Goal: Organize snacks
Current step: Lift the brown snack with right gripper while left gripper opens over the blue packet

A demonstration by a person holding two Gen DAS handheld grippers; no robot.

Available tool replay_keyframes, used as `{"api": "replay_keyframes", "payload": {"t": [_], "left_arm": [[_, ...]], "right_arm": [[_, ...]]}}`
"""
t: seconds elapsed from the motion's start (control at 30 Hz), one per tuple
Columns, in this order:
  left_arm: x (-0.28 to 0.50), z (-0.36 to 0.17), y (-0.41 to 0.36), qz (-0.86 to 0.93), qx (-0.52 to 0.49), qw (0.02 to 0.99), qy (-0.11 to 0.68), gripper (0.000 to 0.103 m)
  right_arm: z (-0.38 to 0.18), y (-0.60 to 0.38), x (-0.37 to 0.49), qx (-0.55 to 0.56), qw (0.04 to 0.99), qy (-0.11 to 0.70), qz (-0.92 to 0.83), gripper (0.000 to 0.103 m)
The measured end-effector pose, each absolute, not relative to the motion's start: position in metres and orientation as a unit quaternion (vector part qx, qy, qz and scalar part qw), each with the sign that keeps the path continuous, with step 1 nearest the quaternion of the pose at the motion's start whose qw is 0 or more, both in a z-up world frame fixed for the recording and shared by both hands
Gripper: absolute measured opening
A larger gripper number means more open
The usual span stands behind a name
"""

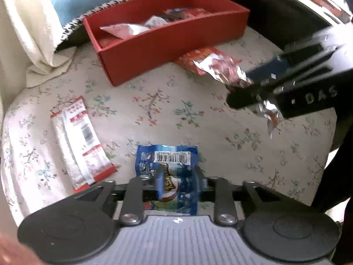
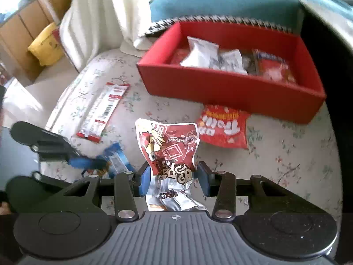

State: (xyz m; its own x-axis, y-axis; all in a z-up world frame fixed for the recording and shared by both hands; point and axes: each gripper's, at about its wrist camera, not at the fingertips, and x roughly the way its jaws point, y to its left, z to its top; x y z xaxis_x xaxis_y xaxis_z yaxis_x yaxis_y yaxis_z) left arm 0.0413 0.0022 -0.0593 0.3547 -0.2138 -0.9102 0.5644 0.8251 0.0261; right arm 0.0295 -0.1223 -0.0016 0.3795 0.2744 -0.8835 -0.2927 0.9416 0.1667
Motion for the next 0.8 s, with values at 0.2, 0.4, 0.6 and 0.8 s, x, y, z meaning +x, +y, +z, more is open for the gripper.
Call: {"api": "replay_keyframes", "payload": {"t": [0.2,0.4,0.6,0.8], "left_arm": [[0.056,-0.068,0.028,-0.172,0.144,0.814,0.537,0.076],[0.052,-0.079,0.009,-0.164,0.151,0.806,0.548,0.064],[0.045,-0.075,-0.018,-0.167,0.209,0.801,0.535,0.05],[0.051,-0.044,-0.005,-0.185,0.155,0.822,0.516,0.024]], "right_arm": [[-0.005,-0.125,0.033,-0.003,0.828,0.531,0.18,0.052],[-0.002,-0.128,0.032,0.001,0.83,0.528,0.18,0.052],[-0.01,-0.125,0.035,-0.012,0.822,0.543,0.174,0.052],[-0.003,-0.125,0.039,-0.021,0.829,0.534,0.165,0.052]]}}
